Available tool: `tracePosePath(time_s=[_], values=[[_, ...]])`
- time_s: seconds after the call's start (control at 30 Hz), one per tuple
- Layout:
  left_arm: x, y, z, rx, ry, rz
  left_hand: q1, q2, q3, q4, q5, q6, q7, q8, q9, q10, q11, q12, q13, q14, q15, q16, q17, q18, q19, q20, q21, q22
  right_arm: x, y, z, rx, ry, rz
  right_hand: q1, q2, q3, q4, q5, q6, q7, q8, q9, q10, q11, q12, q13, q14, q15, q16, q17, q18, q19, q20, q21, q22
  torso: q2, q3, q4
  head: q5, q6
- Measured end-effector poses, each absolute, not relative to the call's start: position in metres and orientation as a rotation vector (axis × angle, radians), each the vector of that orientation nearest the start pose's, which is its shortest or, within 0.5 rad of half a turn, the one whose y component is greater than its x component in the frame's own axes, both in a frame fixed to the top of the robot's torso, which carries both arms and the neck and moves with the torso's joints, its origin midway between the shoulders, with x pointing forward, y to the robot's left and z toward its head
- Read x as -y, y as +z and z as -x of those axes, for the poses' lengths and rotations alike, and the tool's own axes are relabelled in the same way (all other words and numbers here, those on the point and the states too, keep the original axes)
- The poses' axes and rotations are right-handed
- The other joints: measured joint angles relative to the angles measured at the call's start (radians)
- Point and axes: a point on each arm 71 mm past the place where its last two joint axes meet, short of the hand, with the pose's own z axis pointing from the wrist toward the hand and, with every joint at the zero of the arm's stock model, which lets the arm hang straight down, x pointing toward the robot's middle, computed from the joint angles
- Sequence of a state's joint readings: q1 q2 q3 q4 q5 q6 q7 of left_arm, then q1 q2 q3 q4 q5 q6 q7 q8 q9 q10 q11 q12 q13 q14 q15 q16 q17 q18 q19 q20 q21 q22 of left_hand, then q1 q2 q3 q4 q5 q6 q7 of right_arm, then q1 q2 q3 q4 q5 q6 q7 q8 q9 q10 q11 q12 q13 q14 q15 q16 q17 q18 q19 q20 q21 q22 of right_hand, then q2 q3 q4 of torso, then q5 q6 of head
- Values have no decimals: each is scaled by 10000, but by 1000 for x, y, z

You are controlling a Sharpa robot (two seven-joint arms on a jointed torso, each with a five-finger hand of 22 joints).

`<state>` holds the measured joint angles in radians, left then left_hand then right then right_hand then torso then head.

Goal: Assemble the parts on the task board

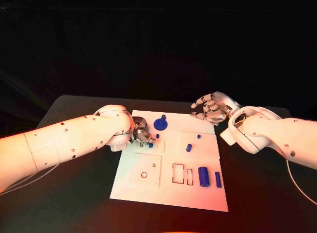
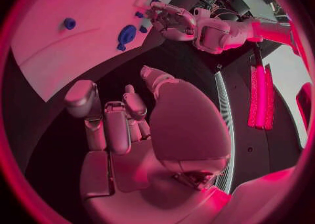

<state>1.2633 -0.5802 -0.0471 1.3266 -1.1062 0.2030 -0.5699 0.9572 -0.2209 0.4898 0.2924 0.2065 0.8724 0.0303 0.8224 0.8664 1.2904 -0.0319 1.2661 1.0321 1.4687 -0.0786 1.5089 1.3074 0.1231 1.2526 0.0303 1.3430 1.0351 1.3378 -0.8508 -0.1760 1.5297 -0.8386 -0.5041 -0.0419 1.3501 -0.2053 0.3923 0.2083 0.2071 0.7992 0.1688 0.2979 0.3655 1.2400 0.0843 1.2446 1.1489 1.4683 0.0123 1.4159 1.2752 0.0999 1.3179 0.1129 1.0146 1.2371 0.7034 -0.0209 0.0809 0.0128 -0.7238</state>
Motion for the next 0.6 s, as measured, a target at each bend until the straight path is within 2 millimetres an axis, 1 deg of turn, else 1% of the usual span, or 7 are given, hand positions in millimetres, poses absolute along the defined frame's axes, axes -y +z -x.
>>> tracePosePath(time_s=[0.2,0.27,0.4,0.5,0.6], values=[[-143,-211,-512,-23305,-3750,662,0,0,0,0,0,-2,-3,-24,9,0,0,0,-1,0,0,0,0,0,0,0,0,0,218,-165,-496,-16340,8516,-4164,0,0,-30,29,0,0,0,0,-8,0,0,0,0,0,0,0,0,0,0,0,0,-20,4,-1,-1,12,41],[-144,-211,-511,-23320,-3788,699,0,0,0,0,0,-2,-3,-25,9,0,0,0,-1,0,0,0,0,0,0,0,0,-1,218,-165,-497,-16340,8508,-4169,0,0,-30,29,0,0,0,0,-8,0,0,0,0,0,0,0,0,0,0,0,0,-20,4,-4,-1,8,84],[-150,-210,-510,-23354,-3889,932,0,0,-4,-4,0,-2,-2,-64,8,0,0,0,-14,0,0,0,0,1,-1,0,0,-19,220,-166,-498,-16333,8446,-4200,0,0,-30,29,0,0,0,0,-8,0,0,0,0,0,0,0,0,0,0,0,0,-20,-6,-5,5,-49,192],[-156,-204,-513,-23273,-4002,1239,0,0,-30,-27,0,-2,-2,-64,8,0,0,0,-51,0,1,0,0,1,-1,0,0,-18,221,-167,-499,-16324,8399,-4222,0,0,-30,29,0,0,0,0,-8,0,0,0,1,0,0,0,1,0,0,0,0,-19,-14,-2,8,-62,250],[-160,-198,-516,-23176,-4115,1466,0,0,-116,-32,0,-2,-2,-64,7,-18,18,0,-128,-1,0,0,0,-1,-1,0,0,-30,222,-167,-499,-16318,8366,-4234,0,0,-29,29,0,0,0,0,-8,0,0,0,0,0,0,0,1,0,0,0,0,-20,-17,5,8,-66,263]])
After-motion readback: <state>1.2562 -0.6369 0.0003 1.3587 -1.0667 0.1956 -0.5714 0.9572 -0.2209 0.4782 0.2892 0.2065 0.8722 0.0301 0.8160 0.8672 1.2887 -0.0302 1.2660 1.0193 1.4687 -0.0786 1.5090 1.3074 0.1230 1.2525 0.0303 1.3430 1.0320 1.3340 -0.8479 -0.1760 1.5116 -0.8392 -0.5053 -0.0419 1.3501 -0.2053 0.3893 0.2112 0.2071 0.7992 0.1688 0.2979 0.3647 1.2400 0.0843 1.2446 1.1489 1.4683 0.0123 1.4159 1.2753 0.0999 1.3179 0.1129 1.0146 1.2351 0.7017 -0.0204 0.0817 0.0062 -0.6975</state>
